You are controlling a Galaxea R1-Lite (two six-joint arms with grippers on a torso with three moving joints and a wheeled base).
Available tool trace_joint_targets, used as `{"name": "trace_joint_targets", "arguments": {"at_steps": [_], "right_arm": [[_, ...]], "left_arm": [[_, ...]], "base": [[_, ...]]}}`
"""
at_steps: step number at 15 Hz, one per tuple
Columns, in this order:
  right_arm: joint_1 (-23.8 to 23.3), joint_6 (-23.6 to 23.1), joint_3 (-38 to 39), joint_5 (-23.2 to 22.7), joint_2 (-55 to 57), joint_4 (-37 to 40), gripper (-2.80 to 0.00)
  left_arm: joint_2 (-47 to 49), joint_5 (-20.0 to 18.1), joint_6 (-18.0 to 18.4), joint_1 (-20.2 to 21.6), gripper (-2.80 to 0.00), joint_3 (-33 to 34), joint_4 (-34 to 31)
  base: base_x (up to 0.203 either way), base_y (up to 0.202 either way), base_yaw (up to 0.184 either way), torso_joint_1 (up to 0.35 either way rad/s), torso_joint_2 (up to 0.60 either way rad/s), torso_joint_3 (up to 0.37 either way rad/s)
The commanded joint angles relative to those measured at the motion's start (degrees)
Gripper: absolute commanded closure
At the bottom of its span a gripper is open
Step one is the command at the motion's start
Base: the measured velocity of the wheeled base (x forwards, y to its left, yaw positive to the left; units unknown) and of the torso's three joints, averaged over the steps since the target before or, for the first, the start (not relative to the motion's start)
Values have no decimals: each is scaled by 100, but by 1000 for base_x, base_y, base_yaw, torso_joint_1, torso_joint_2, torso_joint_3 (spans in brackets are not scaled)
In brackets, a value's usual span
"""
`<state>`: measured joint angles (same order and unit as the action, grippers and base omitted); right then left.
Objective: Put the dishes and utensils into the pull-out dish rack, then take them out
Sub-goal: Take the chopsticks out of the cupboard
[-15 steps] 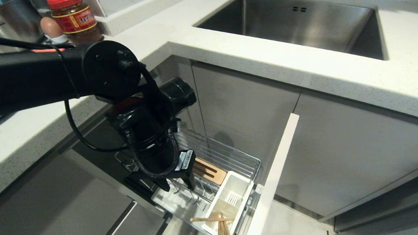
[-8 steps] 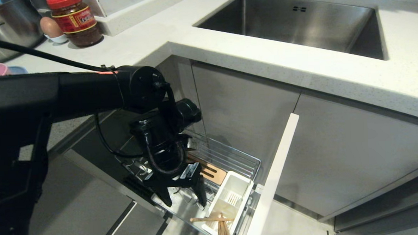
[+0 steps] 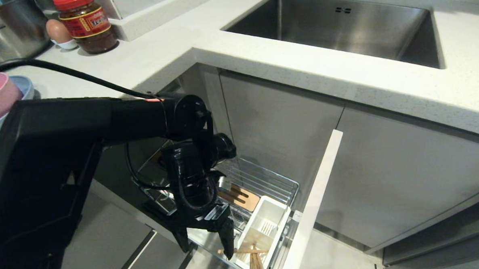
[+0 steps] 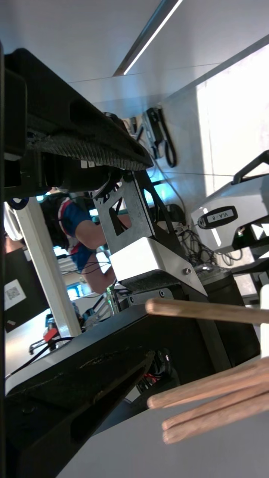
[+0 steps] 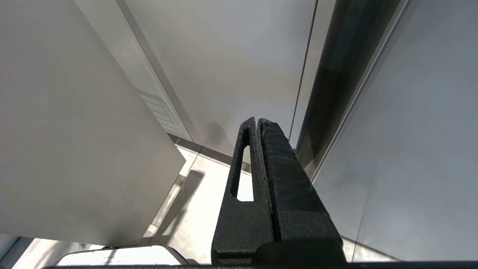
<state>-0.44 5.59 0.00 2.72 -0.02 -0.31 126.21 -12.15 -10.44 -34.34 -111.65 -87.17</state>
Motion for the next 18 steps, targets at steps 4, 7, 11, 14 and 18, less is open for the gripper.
{"name": "trace_joint_targets", "arguments": {"at_steps": [4,7,11,14,18], "right_arm": [[0,3,0,1,-24,-4,0],[0,3,0,1,-24,-4,0],[0,3,0,1,-24,-4,0],[0,3,0,1,-24,-4,0],[0,3,0,1,-24,-4,0]], "left_arm": [[510,-111,-13,-65,-280,-21,16],[678,-226,-38,-82,-280,-49,201],[730,-226,-275,-82,-280,-58,473],[764,-235,-275,-82,-280,-58,465],[765,-437,-231,-108,-280,-58,368]], "base": [[0,0,0,0,0,0],[0,0,0,0,0,0],[0,0,0,0,0,0],[0,0,0,0,0,0],[0,0,0,0,0,0]]}}
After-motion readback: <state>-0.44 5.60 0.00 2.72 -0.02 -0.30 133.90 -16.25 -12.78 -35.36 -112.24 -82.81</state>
